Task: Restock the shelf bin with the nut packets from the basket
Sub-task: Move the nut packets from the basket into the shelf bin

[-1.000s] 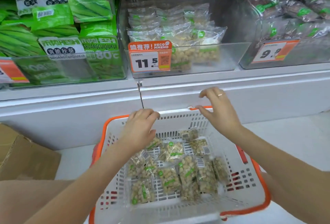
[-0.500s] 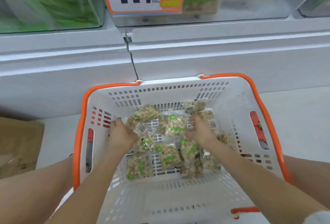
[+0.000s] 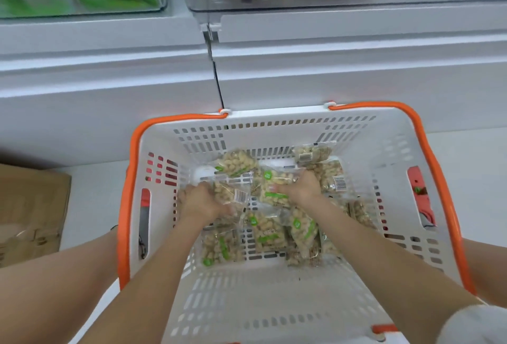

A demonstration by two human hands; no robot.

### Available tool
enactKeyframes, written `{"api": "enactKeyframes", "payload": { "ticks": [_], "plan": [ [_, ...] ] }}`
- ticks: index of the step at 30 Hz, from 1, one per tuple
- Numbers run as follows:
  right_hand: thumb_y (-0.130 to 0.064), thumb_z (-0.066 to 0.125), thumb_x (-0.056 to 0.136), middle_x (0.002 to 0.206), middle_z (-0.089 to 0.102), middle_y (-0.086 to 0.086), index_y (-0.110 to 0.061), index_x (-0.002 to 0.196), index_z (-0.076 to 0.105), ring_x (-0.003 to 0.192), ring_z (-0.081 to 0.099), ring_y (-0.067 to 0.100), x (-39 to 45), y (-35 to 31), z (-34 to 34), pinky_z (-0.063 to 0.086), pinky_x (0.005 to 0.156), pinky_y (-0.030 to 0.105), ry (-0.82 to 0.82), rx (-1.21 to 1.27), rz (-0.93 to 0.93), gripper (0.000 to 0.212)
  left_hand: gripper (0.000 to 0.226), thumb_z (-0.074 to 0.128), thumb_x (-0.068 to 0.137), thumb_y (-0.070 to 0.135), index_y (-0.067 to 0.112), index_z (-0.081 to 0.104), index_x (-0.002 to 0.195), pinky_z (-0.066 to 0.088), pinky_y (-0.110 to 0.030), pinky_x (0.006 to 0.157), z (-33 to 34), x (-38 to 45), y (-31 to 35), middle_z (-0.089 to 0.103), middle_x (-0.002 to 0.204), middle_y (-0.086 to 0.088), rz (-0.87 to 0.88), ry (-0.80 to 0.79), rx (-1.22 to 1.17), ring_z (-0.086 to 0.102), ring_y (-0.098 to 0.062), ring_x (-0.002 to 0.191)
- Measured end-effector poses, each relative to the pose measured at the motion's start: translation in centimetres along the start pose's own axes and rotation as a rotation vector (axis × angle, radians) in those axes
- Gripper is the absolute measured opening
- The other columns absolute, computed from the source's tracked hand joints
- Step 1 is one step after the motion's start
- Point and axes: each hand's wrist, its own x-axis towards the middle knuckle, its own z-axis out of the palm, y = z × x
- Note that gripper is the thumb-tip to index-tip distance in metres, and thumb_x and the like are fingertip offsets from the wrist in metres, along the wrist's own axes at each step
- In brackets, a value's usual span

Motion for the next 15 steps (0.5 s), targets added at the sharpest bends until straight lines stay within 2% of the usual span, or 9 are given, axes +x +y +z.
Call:
{"api": "enactKeyframes", "payload": {
  "ticks": [1, 2, 4, 7, 9, 10, 12, 13, 15],
  "plan": [
    [-0.033, 0.084, 0.071, 0.084, 0.059, 0.007, -0.003, 0.098, 0.056, 0.091, 0.061, 0.024, -0.4, 0.2, -0.1, 0.052, 0.078, 0.034, 0.001, 0.010, -0.027, 0.049, 0.063, 0.076, 0.060, 0.064, 0.019, 0.050, 0.096, 0.037, -0.032, 0.085, 0.3, -0.6, -0.1, 0.058, 0.100, -0.006, 0.037, 0.058, -0.021, 0.047, -0.022, 0.101],
    [-0.032, 0.084, 0.070, 0.084, 0.062, 0.007, -0.002, 0.109, 0.057, 0.088, 0.061, 0.022, -0.8, 0.3, -0.3, 0.051, 0.075, 0.032, 0.007, 0.044, -0.052, 0.056, 0.055, 0.078, 0.064, 0.054, 0.018, 0.047, 0.092, 0.039, -0.028, 0.076, 0.5, -1.3, -0.1, 0.056, 0.093, -0.003, 0.071, 0.112, -0.077, 0.047, -0.017, 0.089],
    [-0.028, 0.085, 0.069, 0.100, 0.066, 0.005, -0.005, 0.132, 0.050, 0.091, 0.062, 0.019, -1.3, 0.6, -1.0, 0.050, 0.073, 0.025, 0.024, 0.157, -0.068, 0.076, 0.045, 0.080, 0.072, 0.032, 0.016, 0.041, 0.088, 0.033, -0.021, 0.053, 0.5, -2.9, 0.4, 0.051, 0.077, 0.003, 0.106, 0.164, -0.204, 0.048, -0.012, 0.071],
    [-0.039, 0.089, 0.059, 0.100, 0.064, -0.001, -0.014, 0.134, 0.050, 0.096, 0.066, 0.022, -3.2, 0.4, -2.8, 0.052, 0.077, 0.025, -0.056, 0.251, -0.081, 0.089, 0.044, 0.075, 0.080, 0.021, 0.013, 0.044, 0.110, 0.028, -0.021, 0.045, -0.4, -4.7, 1.5, 0.049, 0.070, 0.005, 0.167, 0.183, -0.321, 0.052, -0.011, 0.063],
    [-0.059, 0.088, 0.038, 0.113, 0.064, 0.003, -0.018, 0.135, 0.049, 0.106, 0.063, 0.024, -4.4, 0.4, -4.3, 0.048, 0.096, 0.037, -0.156, 0.218, -0.118, 0.112, 0.054, 0.072, 0.082, 0.018, 0.013, 0.045, 0.129, 0.031, -0.022, 0.045, -1.8, -5.9, 2.4, 0.054, 0.071, 0.003, 0.232, 0.196, -0.383, 0.050, -0.010, 0.057],
    [-0.060, 0.086, 0.038, 0.118, 0.064, 0.004, -0.021, 0.131, 0.051, 0.107, 0.061, 0.021, -5.1, 0.4, -5.1, 0.047, 0.099, 0.040, -0.210, 0.258, -0.142, 0.107, 0.051, 0.072, 0.083, 0.018, 0.012, 0.050, 0.128, 0.034, -0.023, 0.046, -2.6, -6.4, 2.9, 0.058, 0.074, 0.002, 0.266, 0.207, -0.391, 0.052, -0.011, 0.057],
    [-0.044, 0.081, 0.055, 0.114, 0.064, 0.002, -0.028, 0.115, 0.059, 0.093, 0.061, 0.015, -7.1, 0.0, -6.7, 0.053, 0.089, 0.036, -0.361, 0.446, -0.176, 0.066, 0.035, 0.071, 0.083, 0.020, 0.014, 0.063, 0.116, 0.043, -0.024, 0.054, -4.1, -7.9, 3.7, 0.069, 0.085, 0.000, 0.351, 0.267, -0.358, 0.062, -0.017, 0.068],
    [-0.040, 0.078, 0.061, 0.111, 0.063, 0.002, -0.027, 0.112, 0.061, 0.087, 0.061, 0.016, -8.0, -0.2, -7.3, 0.056, 0.080, 0.037, -0.432, 0.546, -0.172, 0.055, 0.031, 0.070, 0.084, 0.019, 0.018, 0.067, 0.115, 0.049, -0.025, 0.063, -4.8, -8.8, 4.1, 0.072, 0.093, -0.001, 0.406, 0.330, -0.329, 0.067, -0.020, 0.080],
    [-0.040, 0.081, 0.063, 0.118, 0.063, 0.010, -0.020, 0.120, 0.060, 0.095, 0.066, 0.027, -9.4, -0.3, -8.4, 0.057, 0.078, 0.048, -0.552, 0.736, -0.143, 0.064, 0.038, 0.067, 0.082, 0.004, 0.019, 0.068, 0.117, 0.050, -0.031, 0.088, -6.1, -10.7, 4.9, 0.071, 0.111, -0.003, 0.581, 0.531, -0.281, 0.066, -0.024, 0.102]
  ]
}}
